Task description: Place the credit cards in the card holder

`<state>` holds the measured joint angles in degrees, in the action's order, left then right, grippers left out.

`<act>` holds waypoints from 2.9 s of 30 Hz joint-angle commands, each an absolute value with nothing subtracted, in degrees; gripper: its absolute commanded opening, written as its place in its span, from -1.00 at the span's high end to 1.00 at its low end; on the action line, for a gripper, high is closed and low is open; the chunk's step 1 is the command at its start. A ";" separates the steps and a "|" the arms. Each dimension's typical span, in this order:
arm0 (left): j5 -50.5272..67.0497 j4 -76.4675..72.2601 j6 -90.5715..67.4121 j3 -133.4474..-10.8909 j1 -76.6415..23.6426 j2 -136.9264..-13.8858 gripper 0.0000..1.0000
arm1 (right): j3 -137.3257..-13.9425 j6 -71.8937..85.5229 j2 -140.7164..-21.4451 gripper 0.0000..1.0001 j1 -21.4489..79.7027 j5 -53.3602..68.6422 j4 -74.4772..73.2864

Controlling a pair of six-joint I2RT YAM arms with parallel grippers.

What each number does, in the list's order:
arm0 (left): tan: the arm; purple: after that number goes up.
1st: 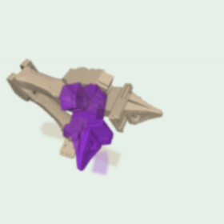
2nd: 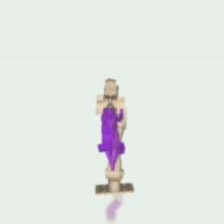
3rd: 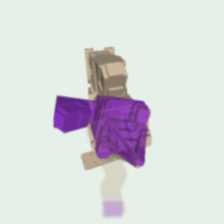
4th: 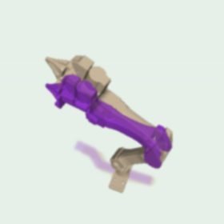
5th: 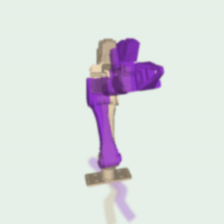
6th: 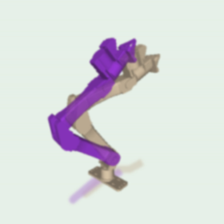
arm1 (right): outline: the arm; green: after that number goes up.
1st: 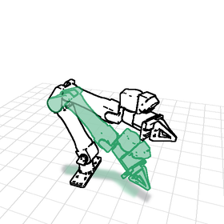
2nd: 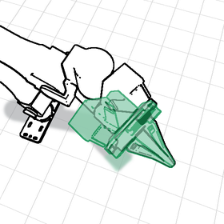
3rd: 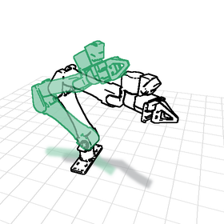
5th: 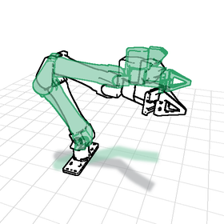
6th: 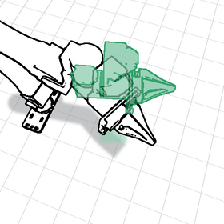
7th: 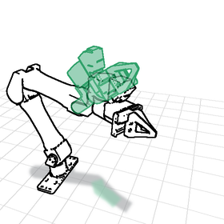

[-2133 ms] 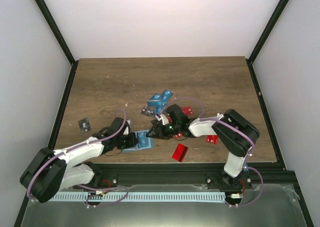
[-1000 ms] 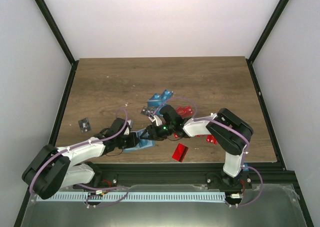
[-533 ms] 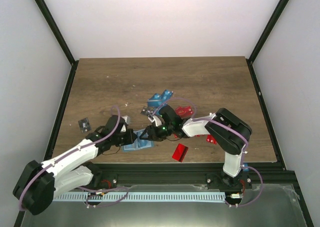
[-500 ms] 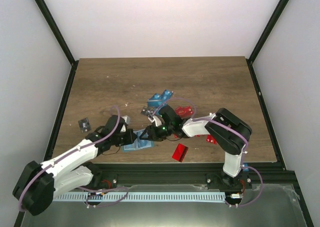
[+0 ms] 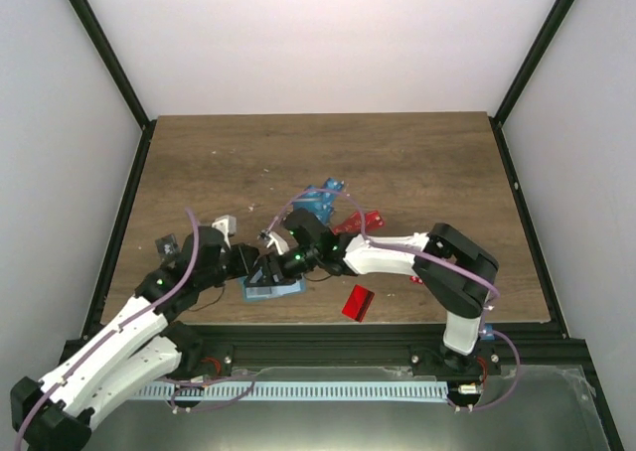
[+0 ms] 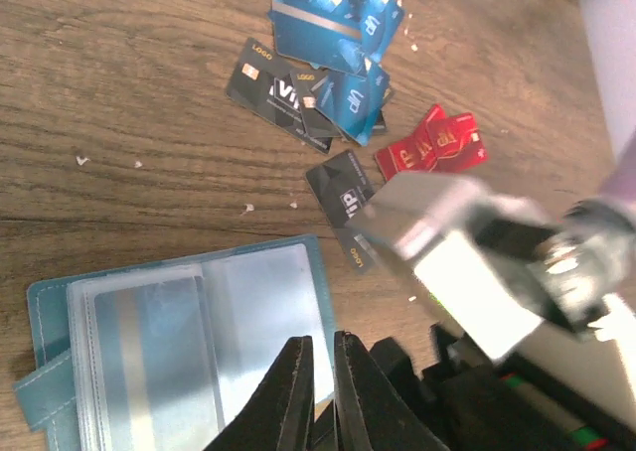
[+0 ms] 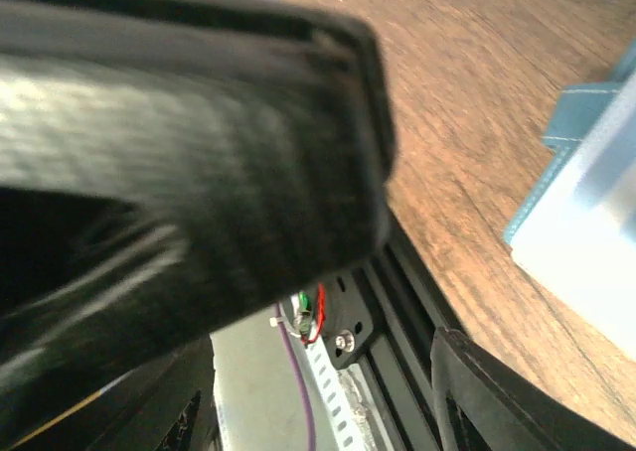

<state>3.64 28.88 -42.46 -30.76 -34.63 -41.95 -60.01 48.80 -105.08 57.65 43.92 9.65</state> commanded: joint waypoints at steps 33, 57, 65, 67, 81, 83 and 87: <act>22.21 -1.80 -30.76 -39.49 -52.04 -87.41 0.38 | -21.25 80.65 -46.95 -0.57 60.37 10.09 -29.90; 24.87 -5.45 -31.68 -48.31 -64.02 -106.53 0.40 | -5.64 90.50 -38.78 -0.32 61.08 3.12 -12.39; 26.17 -8.52 -35.10 -45.58 -65.21 -105.19 0.41 | -4.18 92.13 -33.71 0.24 61.06 1.13 -15.39; 27.12 -9.70 -36.14 -44.08 -65.35 -104.23 0.40 | -4.13 92.28 -32.20 0.43 61.07 0.68 -16.15; 13.01 1.76 -35.00 -42.82 -63.05 -81.67 0.36 | -11.06 80.29 -32.36 0.99 61.08 -0.93 -14.51; 8.73 5.95 -34.49 -42.37 -61.35 -77.09 0.35 | -13.95 74.57 -33.93 0.99 60.96 -2.26 -11.92; 1.13 14.83 -34.43 -40.69 -56.09 -68.06 0.30 | -19.45 63.70 -39.41 0.99 56.84 1.53 -6.02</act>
